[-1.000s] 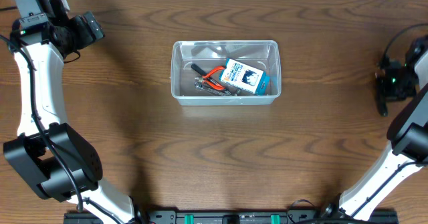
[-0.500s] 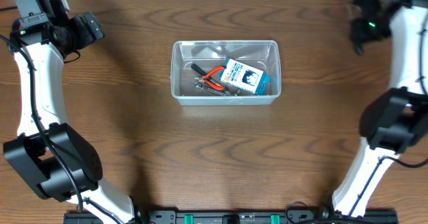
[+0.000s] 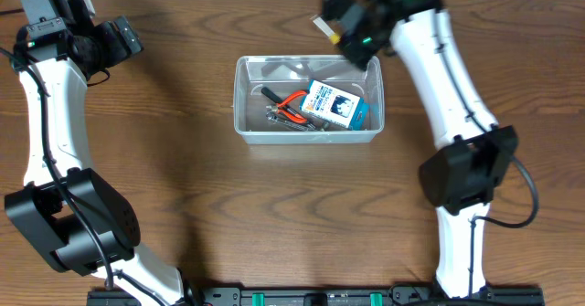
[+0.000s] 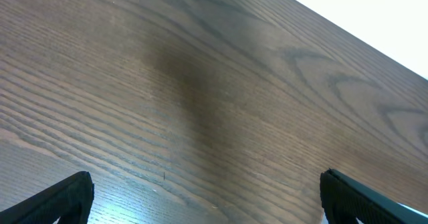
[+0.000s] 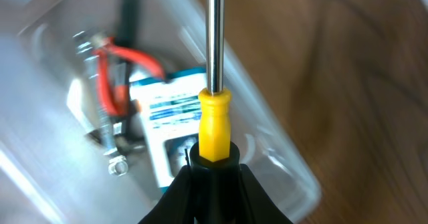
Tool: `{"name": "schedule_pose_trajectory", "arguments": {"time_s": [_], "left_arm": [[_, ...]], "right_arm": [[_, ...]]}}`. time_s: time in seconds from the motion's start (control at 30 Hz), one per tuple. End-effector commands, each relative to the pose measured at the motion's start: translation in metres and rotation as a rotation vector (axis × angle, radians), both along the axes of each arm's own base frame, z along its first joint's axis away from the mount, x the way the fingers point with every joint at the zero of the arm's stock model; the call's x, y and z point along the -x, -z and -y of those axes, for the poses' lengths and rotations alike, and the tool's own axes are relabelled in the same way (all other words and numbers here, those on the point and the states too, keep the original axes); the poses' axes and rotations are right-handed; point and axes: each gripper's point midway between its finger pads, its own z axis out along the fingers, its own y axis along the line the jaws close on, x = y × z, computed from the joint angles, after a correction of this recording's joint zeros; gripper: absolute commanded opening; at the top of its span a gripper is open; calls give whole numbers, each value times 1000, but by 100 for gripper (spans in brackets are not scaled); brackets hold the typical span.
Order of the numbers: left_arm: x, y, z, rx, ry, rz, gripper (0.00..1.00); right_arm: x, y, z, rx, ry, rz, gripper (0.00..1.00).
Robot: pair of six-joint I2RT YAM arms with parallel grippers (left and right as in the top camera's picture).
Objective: Pack container
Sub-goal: 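Lift the screwdriver and carry it toward the container, then lower the screwdriver into the container and open right gripper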
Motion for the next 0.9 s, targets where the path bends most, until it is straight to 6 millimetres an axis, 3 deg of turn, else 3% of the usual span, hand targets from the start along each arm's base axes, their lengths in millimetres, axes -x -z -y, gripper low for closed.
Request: {"name": "schedule_pose_trajectory", "arguments": {"time_s": [0.0, 0.23, 0.57, 0.73, 0.77, 0.87], "left_arm": [[-1, -14, 1, 0, 2, 30, 98], [-1, -14, 1, 0, 2, 30, 98], [-1, -14, 1, 0, 1, 30, 98], [-1, -14, 1, 0, 1, 30, 98], [-1, -14, 1, 0, 2, 30, 98], [-1, -14, 1, 0, 1, 30, 98]], "right_arm": [[13, -3, -10, 147, -154, 53, 4], [35, 21, -27, 208, -227, -3, 5], [58, 96, -10, 272, -234, -170, 8], [66, 104, -13, 248, -240, -203, 13], [67, 104, -15, 237, -238, -208, 20], [69, 104, -19, 210, -240, -219, 80]]}}
